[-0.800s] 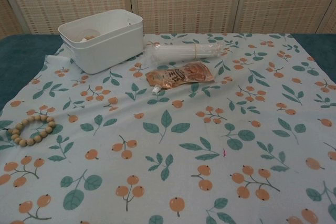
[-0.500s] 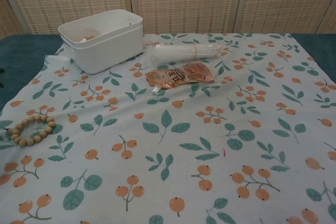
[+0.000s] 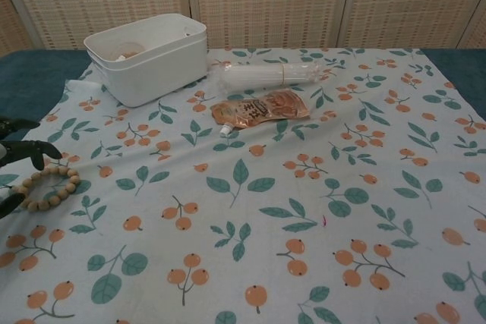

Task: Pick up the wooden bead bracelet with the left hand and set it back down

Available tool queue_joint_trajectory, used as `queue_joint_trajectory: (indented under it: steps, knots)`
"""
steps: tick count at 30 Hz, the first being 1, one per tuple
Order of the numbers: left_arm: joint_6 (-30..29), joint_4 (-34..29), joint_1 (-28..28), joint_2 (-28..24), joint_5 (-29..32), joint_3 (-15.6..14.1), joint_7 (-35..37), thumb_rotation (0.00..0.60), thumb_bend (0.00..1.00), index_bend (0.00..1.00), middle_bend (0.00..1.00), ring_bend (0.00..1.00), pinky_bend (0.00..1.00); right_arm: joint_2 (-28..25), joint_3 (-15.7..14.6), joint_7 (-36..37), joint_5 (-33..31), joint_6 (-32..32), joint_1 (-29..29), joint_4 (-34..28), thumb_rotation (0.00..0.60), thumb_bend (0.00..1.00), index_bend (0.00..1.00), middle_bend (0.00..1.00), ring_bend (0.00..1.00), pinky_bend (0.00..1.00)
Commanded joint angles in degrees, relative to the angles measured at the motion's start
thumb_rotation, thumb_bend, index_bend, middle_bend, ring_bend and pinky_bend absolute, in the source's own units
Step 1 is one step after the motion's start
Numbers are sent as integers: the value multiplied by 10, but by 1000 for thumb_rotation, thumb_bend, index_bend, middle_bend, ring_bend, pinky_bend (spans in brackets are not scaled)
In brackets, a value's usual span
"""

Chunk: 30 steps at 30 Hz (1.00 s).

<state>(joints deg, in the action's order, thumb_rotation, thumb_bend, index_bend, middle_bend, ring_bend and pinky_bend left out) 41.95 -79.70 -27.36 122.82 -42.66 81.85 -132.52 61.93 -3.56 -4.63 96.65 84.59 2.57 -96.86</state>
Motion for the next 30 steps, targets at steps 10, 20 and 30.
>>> queue_joint_trajectory:
  steps: [10,20,30]
  knots:
    - [-38,37,29,10,-36,-4,-73,600,466,246,311,55,91,-2,-1,5,1,0,0,0,457,236,0,0,0,0]
    - [-52,46,34,8,-47,-8,-95,600,464,303,368,76,90,-5,-2,9,4,5,-2,0,458,236,0,0,0,0]
    - [-93,29,37,12,-62,-7,-100,600,460,284,369,84,93,-6,-3,12,8,9,-4,0,458,236,0,0,0,0]
